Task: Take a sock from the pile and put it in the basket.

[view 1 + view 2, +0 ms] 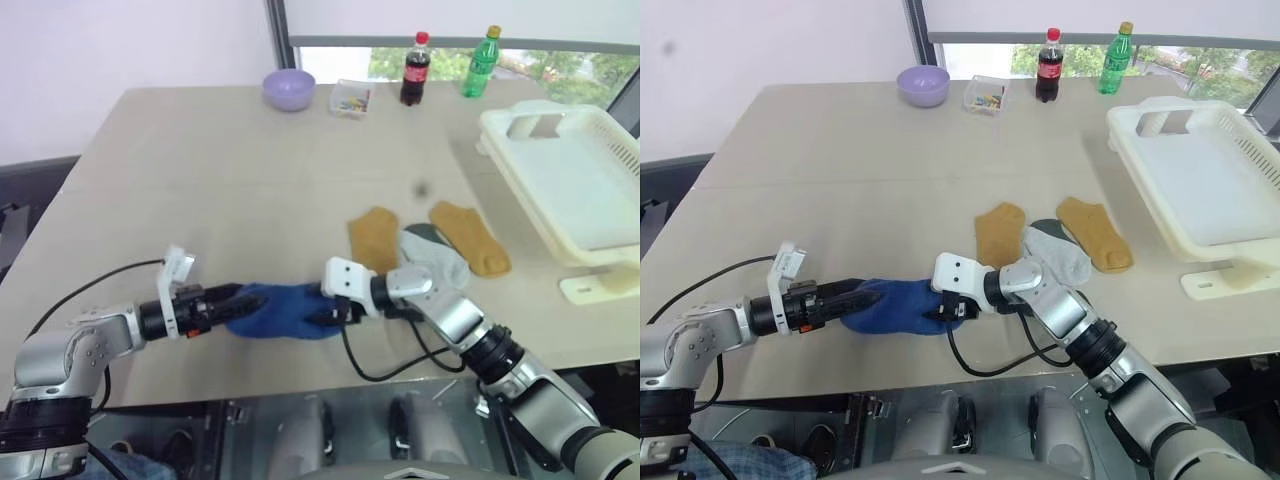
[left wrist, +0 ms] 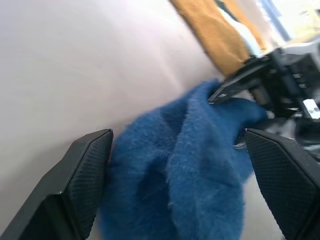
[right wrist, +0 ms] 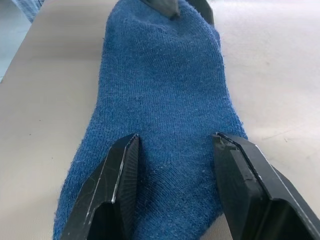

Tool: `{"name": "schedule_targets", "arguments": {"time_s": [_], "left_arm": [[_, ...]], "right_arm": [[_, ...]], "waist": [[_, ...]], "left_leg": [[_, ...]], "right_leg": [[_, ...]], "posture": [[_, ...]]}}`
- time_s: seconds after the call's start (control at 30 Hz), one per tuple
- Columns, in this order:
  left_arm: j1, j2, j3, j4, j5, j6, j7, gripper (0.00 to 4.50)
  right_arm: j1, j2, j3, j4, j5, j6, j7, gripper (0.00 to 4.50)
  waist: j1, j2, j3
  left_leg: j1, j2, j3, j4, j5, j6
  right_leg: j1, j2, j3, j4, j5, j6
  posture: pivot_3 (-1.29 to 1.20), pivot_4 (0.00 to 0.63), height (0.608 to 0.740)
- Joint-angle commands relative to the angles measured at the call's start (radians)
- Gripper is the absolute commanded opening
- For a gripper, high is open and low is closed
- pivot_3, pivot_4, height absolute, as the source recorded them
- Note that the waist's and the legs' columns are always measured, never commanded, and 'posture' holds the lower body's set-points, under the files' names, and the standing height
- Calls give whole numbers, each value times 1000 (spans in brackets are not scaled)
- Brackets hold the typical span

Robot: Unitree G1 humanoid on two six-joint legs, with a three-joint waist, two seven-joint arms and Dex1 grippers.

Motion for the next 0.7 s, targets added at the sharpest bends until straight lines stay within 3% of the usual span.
{"name": "schedule_targets", "arguments": {"time_s": [0.03,0.2,0.7], "left_arm": [[30,-2,-99,34,-11,96,-51,4458],[6,-7,-93,69,-24,114,-89,4458],[-15,-112,90,-43,-356,419,24,4458]], "right_arm": [[4,-3,-14,12,-22,0,-5,2370],[7,1,-19,11,-27,2,-12,2370],[1,4,-23,38,-53,-11,-20,2370]], "waist": [[-1,1,-1],[-1,1,-2],[-3,-2,-1]], "left_leg": [[0,0,0,0,0,0],[0,0,0,0,0,0],[-1,1,-1,0,0,0]], "right_leg": [[0,0,0,0,0,0],[0,0,0,0,0,-1],[0,0,0,0,0,0]], "posture": [[0,150,733],[0,150,733],[0,150,733]]}}
